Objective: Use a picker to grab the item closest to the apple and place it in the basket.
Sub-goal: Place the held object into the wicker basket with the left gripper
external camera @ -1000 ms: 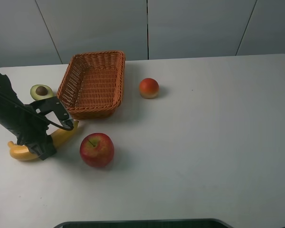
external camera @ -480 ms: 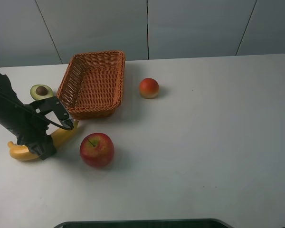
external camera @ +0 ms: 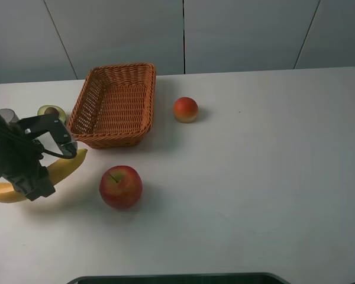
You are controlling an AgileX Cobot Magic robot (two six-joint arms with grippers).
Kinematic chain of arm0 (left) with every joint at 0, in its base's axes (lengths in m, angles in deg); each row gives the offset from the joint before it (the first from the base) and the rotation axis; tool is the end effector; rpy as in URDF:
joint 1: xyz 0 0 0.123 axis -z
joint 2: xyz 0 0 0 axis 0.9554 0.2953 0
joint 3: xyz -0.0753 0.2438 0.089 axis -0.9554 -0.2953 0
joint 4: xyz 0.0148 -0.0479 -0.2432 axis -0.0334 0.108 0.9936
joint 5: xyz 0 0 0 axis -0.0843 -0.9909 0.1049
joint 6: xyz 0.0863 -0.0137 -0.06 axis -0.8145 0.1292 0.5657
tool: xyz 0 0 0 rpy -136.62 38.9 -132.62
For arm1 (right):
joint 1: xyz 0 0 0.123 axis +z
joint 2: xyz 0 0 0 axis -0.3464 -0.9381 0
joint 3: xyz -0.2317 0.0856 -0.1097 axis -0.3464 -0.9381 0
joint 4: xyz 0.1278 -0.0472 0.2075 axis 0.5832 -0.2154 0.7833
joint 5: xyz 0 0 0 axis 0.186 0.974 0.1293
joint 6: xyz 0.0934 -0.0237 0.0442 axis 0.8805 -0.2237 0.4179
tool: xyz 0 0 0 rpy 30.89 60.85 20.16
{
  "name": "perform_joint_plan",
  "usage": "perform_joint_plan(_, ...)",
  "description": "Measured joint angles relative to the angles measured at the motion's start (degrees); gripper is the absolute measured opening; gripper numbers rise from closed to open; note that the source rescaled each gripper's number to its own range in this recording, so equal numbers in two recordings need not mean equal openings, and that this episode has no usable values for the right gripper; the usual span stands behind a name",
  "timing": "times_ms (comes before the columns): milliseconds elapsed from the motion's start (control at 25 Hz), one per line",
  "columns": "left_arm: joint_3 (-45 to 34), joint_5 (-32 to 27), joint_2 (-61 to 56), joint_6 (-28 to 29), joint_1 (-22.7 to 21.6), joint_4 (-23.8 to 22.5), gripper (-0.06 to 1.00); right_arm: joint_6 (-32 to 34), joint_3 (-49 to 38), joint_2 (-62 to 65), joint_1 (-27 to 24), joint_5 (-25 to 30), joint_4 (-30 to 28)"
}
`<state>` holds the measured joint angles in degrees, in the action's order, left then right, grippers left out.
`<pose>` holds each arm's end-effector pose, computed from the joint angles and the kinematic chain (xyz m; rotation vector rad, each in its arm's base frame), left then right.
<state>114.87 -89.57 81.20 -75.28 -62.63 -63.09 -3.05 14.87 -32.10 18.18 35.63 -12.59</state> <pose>0.2274 -0.0465 0.1085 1.2590 2.7974 -0.0543 0.0171 -0.0016 0.2684 0.1241 2.0653 0.0163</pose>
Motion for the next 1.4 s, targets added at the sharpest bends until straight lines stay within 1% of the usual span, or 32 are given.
perform_joint_plan(200, 0.0, -5.3, -6.1, 0.1, 0.0, 0.0, 0.00, 0.0, 0.0, 0.0, 0.0, 0.0, 0.0)
perform_joint_plan(480, -0.1, -7.7, -14.0, 2.2, 0.0, 0.1, 0.00, 0.0, 0.0, 0.0, 0.0, 0.0, 0.0)
perform_joint_plan(560, -0.1, -8.1, -15.8, 5.7, 0.0, 0.7, 0.00, 0.0, 0.0, 0.0, 0.0, 0.0, 0.0)
perform_joint_plan(600, 0.2, -8.2, -16.6, 8.5, 0.0, 0.9, 0.00, 0.0, 0.0, 0.0, 0.0, 0.0, 0.0)
perform_joint_plan(800, 5.2, -9.6, -17.2, 25.3, 0.0, 1.3, 0.00, 0.0, 0.0, 0.0, 0.0, 0.0, 0.0)
perform_joint_plan(880, 7.7, -9.2, -17.1, 31.1, 0.0, 1.3, 0.00, 0.0, 0.0, 0.0, 0.0, 0.0, 0.0)
perform_joint_plan(960, 10.6, -8.1, -16.4, 35.4, 0.0, 1.2, 0.00, 0.0, 0.0, 0.0, 0.0, 0.0, 0.0)
perform_joint_plan(1080, 16.4, -7.4, -13.3, 40.3, 0.0, 1.2, 0.00, 0.0, 0.0, 0.0, 0.0, 0.0, 0.0)
perform_joint_plan(1240, 23.8, -7.3, -6.3, 46.5, 0.0, 1.5, 0.00, 0.0, 0.0, 0.0, 0.0, 0.0, 0.0)
perform_joint_plan(1320, 27.8, -7.1, -2.6, 48.2, 0.0, 3.4, 0.00, 0.0, 0.0, 0.0, 0.0, 0.0, 0.0)
perform_joint_plan(1400, 31.6, -6.8, 1.6, 48.9, 0.0, 6.8, 0.00, 0.0, 0.0, 0.0, 0.0, 0.0, 0.0)
